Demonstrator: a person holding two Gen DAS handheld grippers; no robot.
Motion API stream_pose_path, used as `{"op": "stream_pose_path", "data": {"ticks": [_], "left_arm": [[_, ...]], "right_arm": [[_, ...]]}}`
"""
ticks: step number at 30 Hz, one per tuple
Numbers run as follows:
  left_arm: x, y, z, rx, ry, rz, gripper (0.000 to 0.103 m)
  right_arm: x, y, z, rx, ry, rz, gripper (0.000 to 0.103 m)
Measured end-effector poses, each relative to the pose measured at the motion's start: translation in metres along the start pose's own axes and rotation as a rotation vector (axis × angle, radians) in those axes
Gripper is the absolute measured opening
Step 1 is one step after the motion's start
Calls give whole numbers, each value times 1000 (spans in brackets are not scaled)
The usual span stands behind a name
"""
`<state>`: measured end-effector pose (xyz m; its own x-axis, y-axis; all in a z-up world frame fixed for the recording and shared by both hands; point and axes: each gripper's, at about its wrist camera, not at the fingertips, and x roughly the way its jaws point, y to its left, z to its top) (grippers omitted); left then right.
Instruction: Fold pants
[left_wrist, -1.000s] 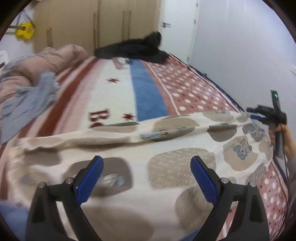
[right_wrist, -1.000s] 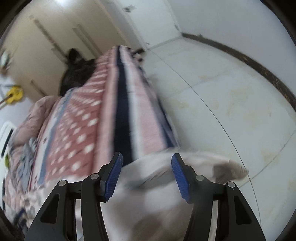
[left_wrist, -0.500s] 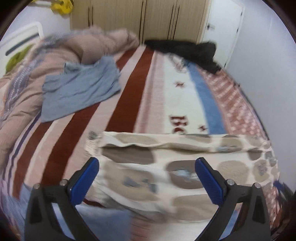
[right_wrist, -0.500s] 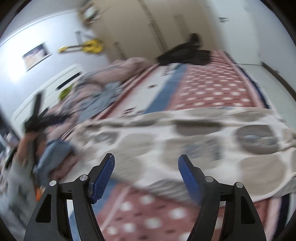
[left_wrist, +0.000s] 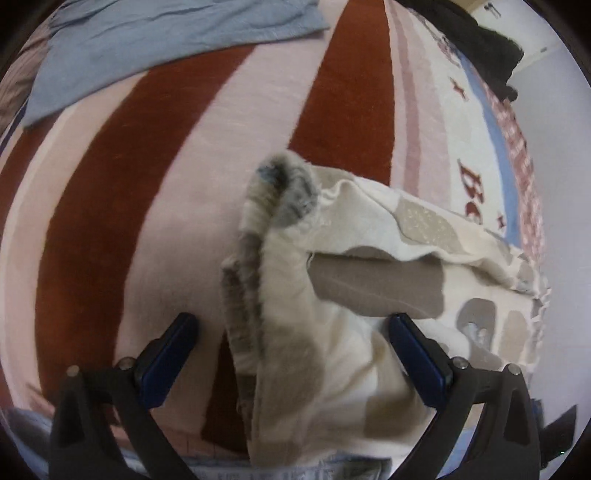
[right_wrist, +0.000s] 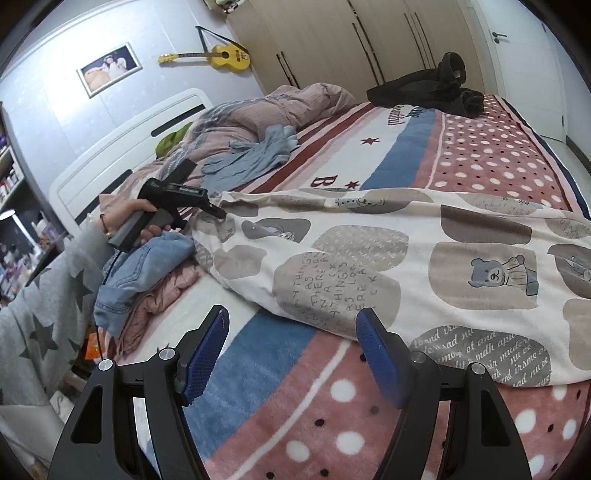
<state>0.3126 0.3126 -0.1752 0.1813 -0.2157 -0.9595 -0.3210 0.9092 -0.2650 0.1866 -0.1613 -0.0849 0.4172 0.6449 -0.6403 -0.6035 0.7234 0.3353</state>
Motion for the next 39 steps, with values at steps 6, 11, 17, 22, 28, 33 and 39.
{"op": "stream_pose_path", "data": {"ticks": [6, 11, 17, 22, 28, 33, 39], "left_arm": [[-18, -26, -9, 63, -37, -12, 23], [-60, -64, -21, 146, -158, -29, 17], [-116, -162, -34, 302, -273, -109, 17], [-104, -264, -53, 433, -247, -205, 17], [-25, -367, -90, 556, -110, -314, 20], [15, -397, -108, 594, -39, -314, 43], [-57, -368, -122, 614, -224, -364, 80]], "right_arm": [[-6, 3, 2, 23, -14, 0, 68], [-19, 1, 2, 40, -40, -13, 68], [-47, -3, 4, 48, -81, -31, 68], [-73, -7, 1, 56, -124, -47, 68], [-88, -27, -5, 99, -133, -89, 68], [-87, -56, -14, 145, -116, -149, 68], [-59, -78, -16, 189, -62, -133, 76]]}}
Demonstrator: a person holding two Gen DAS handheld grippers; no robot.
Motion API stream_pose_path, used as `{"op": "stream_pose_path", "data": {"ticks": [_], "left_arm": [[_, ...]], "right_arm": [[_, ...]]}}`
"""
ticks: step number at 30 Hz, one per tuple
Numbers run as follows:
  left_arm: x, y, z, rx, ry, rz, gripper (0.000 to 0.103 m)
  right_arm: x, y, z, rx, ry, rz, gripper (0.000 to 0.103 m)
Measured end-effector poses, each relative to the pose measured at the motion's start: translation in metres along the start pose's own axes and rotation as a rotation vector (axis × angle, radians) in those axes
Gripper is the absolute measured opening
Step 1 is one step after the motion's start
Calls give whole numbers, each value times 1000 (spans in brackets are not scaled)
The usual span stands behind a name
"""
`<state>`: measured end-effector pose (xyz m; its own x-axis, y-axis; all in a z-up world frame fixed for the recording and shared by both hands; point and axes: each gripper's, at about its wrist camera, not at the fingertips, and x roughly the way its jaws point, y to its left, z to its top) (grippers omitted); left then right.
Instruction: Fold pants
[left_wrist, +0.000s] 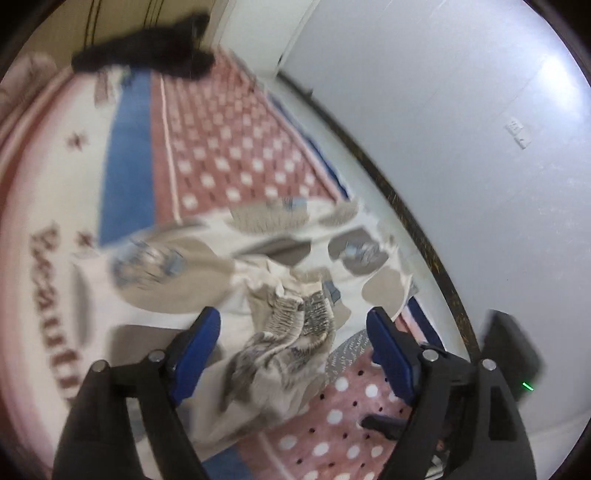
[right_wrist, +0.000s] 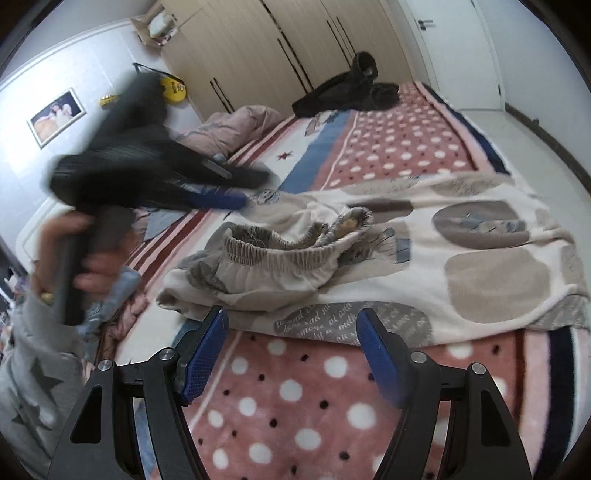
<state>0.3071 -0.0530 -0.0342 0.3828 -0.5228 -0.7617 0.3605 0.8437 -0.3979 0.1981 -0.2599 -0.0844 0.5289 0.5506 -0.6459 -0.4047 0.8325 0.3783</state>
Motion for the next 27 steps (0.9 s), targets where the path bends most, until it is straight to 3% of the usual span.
{"op": "stream_pose_path", "data": {"ticks": [1, 5, 9, 11, 14, 16, 21, 23, 24, 25, 27], "left_arm": [[-19, 3, -4, 9, -39, 38, 83], [-56, 35, -25, -33, -132, 161, 88], [-59, 80, -53, -99, -138, 238, 88], [-52, 100, -67, -133, -126, 254, 88], [-37, 116, -82, -163, -120, 207, 85], [-29, 118, -91, -161, -109, 197, 71], [-6, 114, -106, -153, -61, 106, 40], [-1, 107, -112, -120, -53, 112, 30], [-3, 104, -114, -101, -65, 113, 26], [-7, 100, -116, -83, -82, 115, 23], [-16, 96, -116, -65, -113, 130, 21]], "right_arm": [[7, 0, 1, 8, 3, 8, 81], [31, 8, 4, 31, 11, 36, 87], [56, 31, 8, -8, 6, -9, 89], [66, 36, 13, -3, 1, -10, 90], [76, 38, 23, 45, -20, 8, 91], [82, 37, 33, 69, -29, -12, 91], [98, 40, 47, 87, 19, -165, 90], [100, 41, 47, 92, 21, -207, 71], [99, 41, 47, 83, 19, -229, 46], [98, 43, 48, 70, 12, -251, 28], [94, 49, 52, 28, -11, -258, 21]]}}
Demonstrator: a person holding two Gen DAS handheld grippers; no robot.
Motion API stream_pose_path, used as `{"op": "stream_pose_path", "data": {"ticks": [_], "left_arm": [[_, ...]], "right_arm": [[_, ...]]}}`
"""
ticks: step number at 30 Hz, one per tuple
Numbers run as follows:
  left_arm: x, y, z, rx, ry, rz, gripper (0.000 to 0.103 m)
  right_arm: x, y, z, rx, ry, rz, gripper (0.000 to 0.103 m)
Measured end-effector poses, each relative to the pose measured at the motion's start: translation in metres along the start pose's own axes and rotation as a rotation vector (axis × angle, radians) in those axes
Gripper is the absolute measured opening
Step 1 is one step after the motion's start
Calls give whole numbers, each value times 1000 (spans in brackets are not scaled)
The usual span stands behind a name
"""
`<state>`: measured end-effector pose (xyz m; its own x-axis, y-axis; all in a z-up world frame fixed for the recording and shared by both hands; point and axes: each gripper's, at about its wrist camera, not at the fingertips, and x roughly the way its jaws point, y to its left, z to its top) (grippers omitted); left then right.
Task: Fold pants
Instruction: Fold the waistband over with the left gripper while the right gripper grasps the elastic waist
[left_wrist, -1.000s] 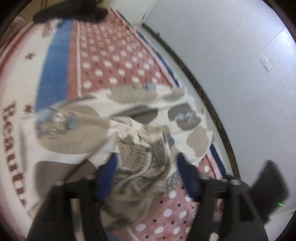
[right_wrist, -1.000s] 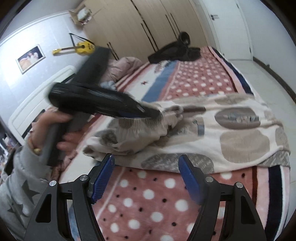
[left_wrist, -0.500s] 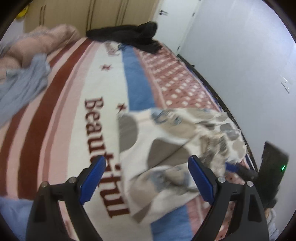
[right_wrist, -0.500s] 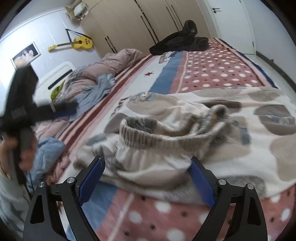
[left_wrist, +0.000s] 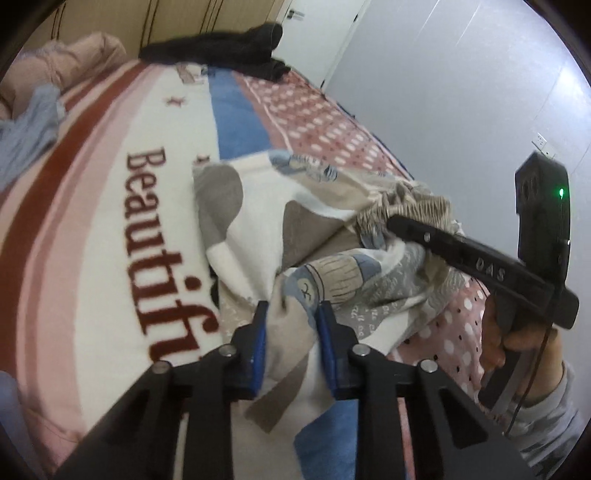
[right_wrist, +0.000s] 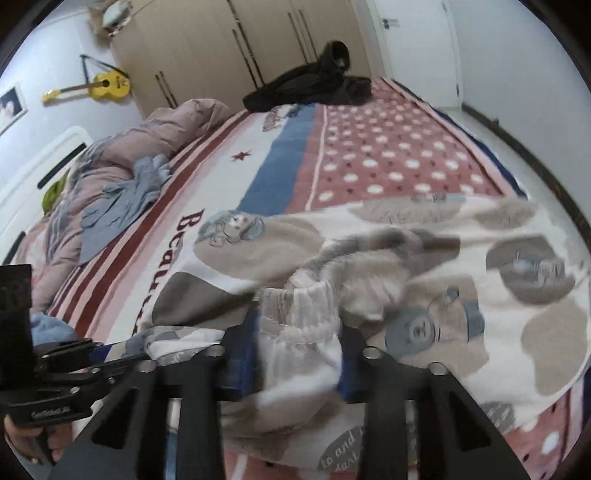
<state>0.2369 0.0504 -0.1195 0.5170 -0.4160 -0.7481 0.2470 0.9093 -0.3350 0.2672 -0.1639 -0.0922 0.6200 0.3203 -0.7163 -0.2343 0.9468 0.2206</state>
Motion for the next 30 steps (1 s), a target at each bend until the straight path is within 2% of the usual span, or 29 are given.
{"op": "stream_pose_path", "data": {"ticks": [4, 5, 8, 10, 12, 13, 15, 16, 18, 19, 21, 23, 26, 27, 28, 30], "left_arm": [[-16, -5, 3, 36, -38, 16, 21], [-20, -7, 3, 50, -45, 15, 21], [-29, -15, 0, 90, -59, 15, 21], [-28, -20, -1, 117, -45, 7, 30], [-24, -24, -4, 131, -29, -3, 44], [-22, -26, -5, 135, -27, -8, 47], [-17, -30, -6, 140, -17, -20, 47], [-15, -32, -6, 148, -13, -27, 47], [-12, -38, -6, 175, -10, -30, 48], [-11, -40, -6, 184, -11, -24, 48], [-8, -44, -6, 191, -22, -13, 48], [-5, -46, -6, 190, -13, -34, 48], [2, -54, -12, 217, 13, -30, 46], [4, -56, -15, 229, 26, -31, 41], [6, -57, -19, 237, 40, -37, 37], [9, -59, -28, 252, 66, -47, 37]], "right_arm": [[-25, 21, 24, -103, -123, 60, 19], [-37, 23, 32, -106, -160, 99, 19], [-56, 18, 40, -97, -198, 148, 19], [-59, 4, 34, -88, -184, 132, 21], [-50, -19, 18, -55, -127, 90, 28], [-41, -31, 9, -36, -80, 78, 30], [-25, -51, -10, -11, 7, 30, 31], [-23, -58, -17, -10, 21, 10, 40], [-34, -69, -25, 12, 1, -5, 54], [-44, -71, -25, 21, -22, -7, 57], [-66, -67, -21, -1, -90, -37, 59], [-81, -52, -15, -64, -136, -54, 60], [-84, -17, -5, -163, -157, 28, 60], [-80, -7, -3, -186, -151, 65, 60], [-74, 4, 0, -206, -136, 94, 59], [-55, 22, 1, -252, -91, 121, 57]]}}
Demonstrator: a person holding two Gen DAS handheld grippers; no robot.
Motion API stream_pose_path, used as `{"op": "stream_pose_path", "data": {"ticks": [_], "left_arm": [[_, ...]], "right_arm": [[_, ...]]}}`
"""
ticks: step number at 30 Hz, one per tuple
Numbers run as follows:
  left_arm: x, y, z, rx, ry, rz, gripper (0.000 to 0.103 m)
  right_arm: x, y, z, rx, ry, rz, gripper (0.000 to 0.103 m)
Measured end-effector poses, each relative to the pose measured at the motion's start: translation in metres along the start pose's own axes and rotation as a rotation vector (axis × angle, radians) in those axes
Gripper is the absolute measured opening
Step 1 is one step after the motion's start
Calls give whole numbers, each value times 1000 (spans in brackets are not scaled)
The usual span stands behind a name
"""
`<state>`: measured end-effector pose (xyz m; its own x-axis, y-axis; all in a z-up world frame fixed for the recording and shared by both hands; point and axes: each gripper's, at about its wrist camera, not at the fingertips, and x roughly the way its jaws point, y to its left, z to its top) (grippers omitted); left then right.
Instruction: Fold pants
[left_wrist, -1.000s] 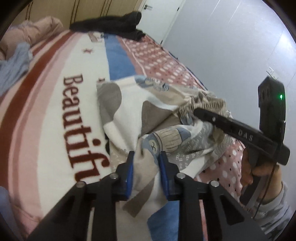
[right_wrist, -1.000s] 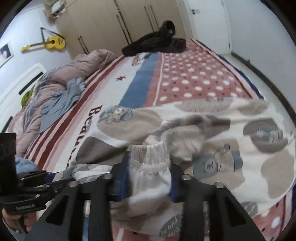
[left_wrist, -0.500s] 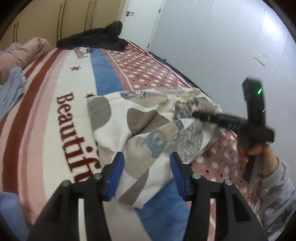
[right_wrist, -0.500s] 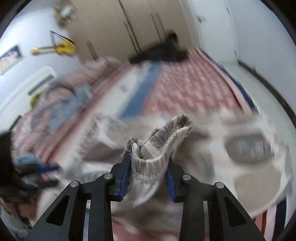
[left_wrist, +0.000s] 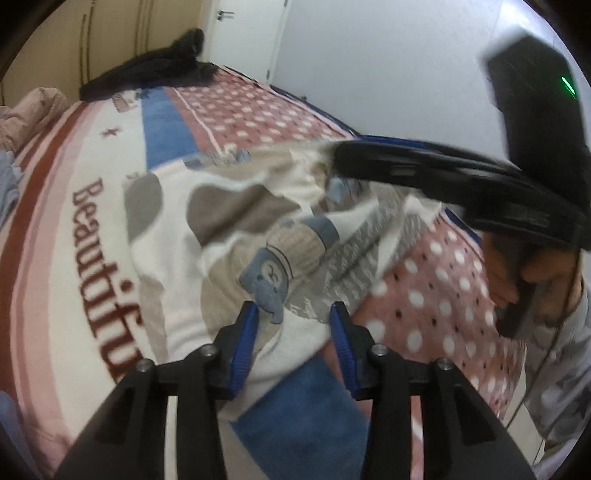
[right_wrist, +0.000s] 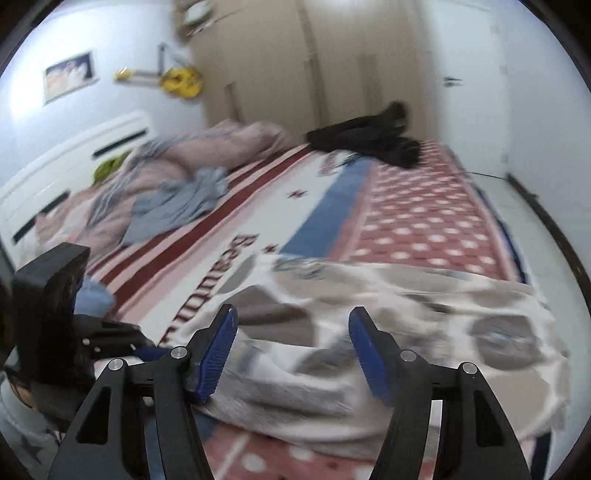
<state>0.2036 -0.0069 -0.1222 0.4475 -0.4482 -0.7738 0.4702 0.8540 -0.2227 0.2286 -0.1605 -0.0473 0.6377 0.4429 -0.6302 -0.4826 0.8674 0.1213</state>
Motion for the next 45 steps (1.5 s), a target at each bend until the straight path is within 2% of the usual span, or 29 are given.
{"op": "stream_pose_path", "data": {"ticks": [2, 4, 6, 8, 9, 12, 13, 14, 17, 19, 20, 21, 24, 26, 28, 29, 31, 35, 39, 43, 45], "left_arm": [[2, -1, -8, 5, 20, -10, 37], [2, 0, -15, 1, 33, -26, 37], [2, 2, -21, -8, 43, -35, 37], [1, 4, -24, -17, 44, -40, 37], [-1, 5, -24, -27, 41, -49, 39], [-10, 8, -20, -66, 14, -78, 56], [-14, 8, -17, -68, -2, -65, 61], [-18, 8, -14, -63, -15, -38, 62], [-24, 19, -2, -95, -58, 17, 77], [-26, 35, 8, -158, -80, 40, 81], [-24, 44, 12, -193, -78, 47, 82], [-20, 51, 16, -221, -71, 53, 82], [-3, 72, 24, -285, -37, 101, 82], [6, 80, 24, -303, -25, 117, 82], [10, 84, 22, -317, -19, 117, 82], [12, 86, 21, -322, -17, 116, 82], [13, 89, 20, -330, -18, 118, 82], [12, 93, 23, -345, -24, 116, 82], [15, 99, 27, -395, -29, 64, 83], [33, 100, 30, -434, -7, 5, 83], [42, 98, 31, -447, 1, -24, 83]], "right_arm": [[24, 3, -4, -5, 73, -14, 56], [34, -7, -15, 55, 115, -14, 56], [32, -22, -32, 108, 125, -15, 55], [19, -32, -48, 111, 114, -48, 55], [15, -36, -55, 111, 115, -70, 55], [6, -51, -75, 153, 157, -164, 60], [3, -56, -78, 164, 159, -169, 60], [-3, -61, -79, 181, 146, -161, 60], [-16, -75, -68, 238, 85, -145, 63], [-19, -87, -55, 291, 56, -129, 79], [-16, -93, -47, 299, 56, -128, 82], [-10, -96, -42, 295, 70, -127, 85], [25, -106, -27, 305, 167, -97, 85], [39, -110, -24, 322, 181, -76, 75], [47, -109, -21, 319, 182, -72, 36], [48, -106, -19, 309, 180, -70, 25], [46, -97, -13, 274, 160, -82, 20], [27, -77, 16, 168, 59, -94, 17], [11, -85, 41, 140, 2, -180, 17], [29, -115, 33, 173, 73, -263, 17], [41, -130, 17, 218, 131, -254, 19]]}}
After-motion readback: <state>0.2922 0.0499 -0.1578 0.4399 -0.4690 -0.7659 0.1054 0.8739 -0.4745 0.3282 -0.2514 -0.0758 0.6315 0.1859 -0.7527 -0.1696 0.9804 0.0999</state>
